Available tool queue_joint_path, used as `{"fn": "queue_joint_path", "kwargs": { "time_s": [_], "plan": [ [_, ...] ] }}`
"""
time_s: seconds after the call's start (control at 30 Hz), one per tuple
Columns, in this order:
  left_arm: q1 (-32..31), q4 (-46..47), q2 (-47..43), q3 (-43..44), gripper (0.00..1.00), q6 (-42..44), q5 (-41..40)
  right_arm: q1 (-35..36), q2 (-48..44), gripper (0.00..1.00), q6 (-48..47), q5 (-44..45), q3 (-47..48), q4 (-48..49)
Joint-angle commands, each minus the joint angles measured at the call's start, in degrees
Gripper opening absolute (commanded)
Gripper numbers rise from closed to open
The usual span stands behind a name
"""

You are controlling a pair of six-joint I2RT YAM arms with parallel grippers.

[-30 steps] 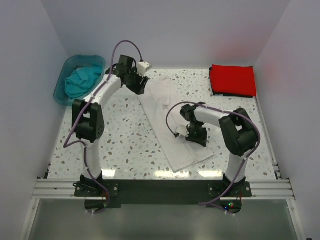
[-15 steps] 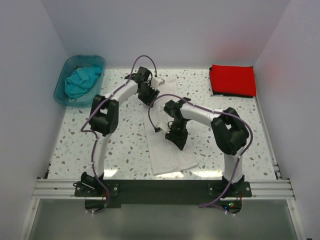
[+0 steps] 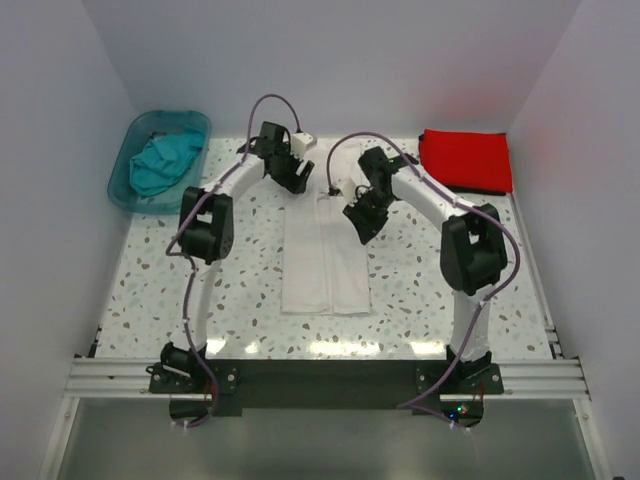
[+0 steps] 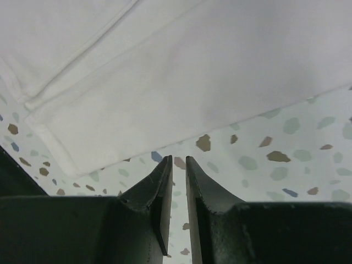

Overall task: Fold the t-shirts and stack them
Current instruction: Fold the tshirt

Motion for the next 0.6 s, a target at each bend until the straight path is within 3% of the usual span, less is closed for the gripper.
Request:
{"fn": "queue_joint_path", "kwargs": {
  "time_s": [0.0,0.03,0.13,0.27,0.3,0.33,0.37,0.43,0.57],
  "plan": [
    [1.9,6.6,-13.8,-6.3,0.81,0.8,8.7,-1.7,-3.3,0.2,1.8,-3.7,3.8,2.6],
    [2.4,6.8,-16.5,-7.8,0.99,0.3,10.3,-1.7,-5.6,0.21,1.6,-4.2,3.0,3.7],
    [4.0,8.1,-27.7,-15.5,1.0,1.7,16.4,-1.6,-14.7,0.32,1.3,-3.9,-1.3,9.9],
    [4.4,12.4,-45.9,-28.9,1.0,3.5,18.2,-1.6,-22.7,0.48,-0.1,-2.5,-3.7,14.8],
    [4.3,16.4,-48.9,-35.8,1.0,2.5,17.5,-1.6,-24.7,0.88,-0.6,-3.2,-4.5,15.5],
    [4.3,18.7,-52.0,-39.6,1.0,2.1,17.1,-1.5,-25.6,0.99,-1.1,-3.3,-4.7,16.0],
    [4.3,21.0,-57.4,-43.4,1.0,1.9,17.0,-1.5,-26.2,0.99,-1.0,-5.1,-4.7,16.5],
    [4.3,20.2,-61.8,-50.4,1.0,10.4,21.1,-1.5,-27.3,0.99,-2.3,-8.0,-4.8,15.8],
    [3.3,2.1,-70.8,-59.4,1.0,30.2,31.3,-1.4,-28.0,0.99,-5.8,-15.3,-7.3,10.9]
  ]
}}
